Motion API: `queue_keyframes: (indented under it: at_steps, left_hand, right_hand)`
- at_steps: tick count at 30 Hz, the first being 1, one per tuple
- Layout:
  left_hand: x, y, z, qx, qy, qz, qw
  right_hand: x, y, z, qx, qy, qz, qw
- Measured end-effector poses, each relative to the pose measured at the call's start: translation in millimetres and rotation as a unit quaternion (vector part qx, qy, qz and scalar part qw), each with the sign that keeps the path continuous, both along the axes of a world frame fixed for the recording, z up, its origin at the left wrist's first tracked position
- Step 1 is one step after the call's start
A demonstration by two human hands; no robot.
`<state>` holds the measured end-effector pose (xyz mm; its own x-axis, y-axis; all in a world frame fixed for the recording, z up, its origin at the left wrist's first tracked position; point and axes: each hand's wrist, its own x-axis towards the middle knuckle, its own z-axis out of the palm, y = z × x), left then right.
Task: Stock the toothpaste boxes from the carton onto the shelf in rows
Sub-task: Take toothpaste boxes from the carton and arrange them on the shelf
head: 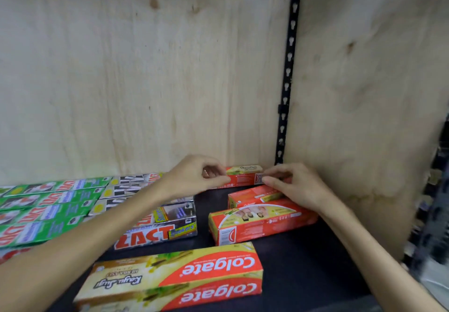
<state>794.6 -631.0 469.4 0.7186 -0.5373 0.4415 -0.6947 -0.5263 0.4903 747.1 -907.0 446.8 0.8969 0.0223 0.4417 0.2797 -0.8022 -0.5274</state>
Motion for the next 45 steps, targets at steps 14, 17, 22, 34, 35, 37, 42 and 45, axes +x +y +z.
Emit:
queue_keyframes:
  at_steps: [14,17,22,34,35,37,42,45]
  left_hand:
    - [1.0,8.3,-6.4,0.067,0.043,0.014,0.997]
    - [12.9,20.5,-7.7,0.089,0.04,0.045,0.994]
    - [23.4,24.6,-12.7,0.091,0.023,0.076,0.993]
    - [12.4,22.9,-13.7,-0.013,0.032,0.127,0.991]
    - [11.9,22.5,-15.7,-0.008,0.039,0.126,0.991]
    - [12.3,22.6,-18.8,0.003,0.043,0.123,0.992]
    - [12.4,24.6,-22.1,0.026,0.039,0.109,0.993]
    - [11.5,24.7,-22.8,0.02,0.023,0.099,0.995]
  right_hand:
    - [16.0,22.8,-0.2,-0.039,0.012,-0.009,0.999]
    - [19.7,9.4,-1.5,-0.026,0.024,-0.026,0.999]
    - [23.4,6.7,-6.9,-0.034,0.033,-0.057,0.997]
    - [22.0,2.4,-1.2,0.03,0.097,-0.031,0.994]
    - [21.0,2.1,-1.4,0.03,0.095,-0.03,0.995]
    - [19.7,2.4,-2.4,0.024,0.097,-0.029,0.995]
    - [24.3,-1.2,-6.3,0.008,0.093,-0.028,0.995]
    - [22.7,-1.7,-5.8,0.006,0.074,-0.018,0.997]
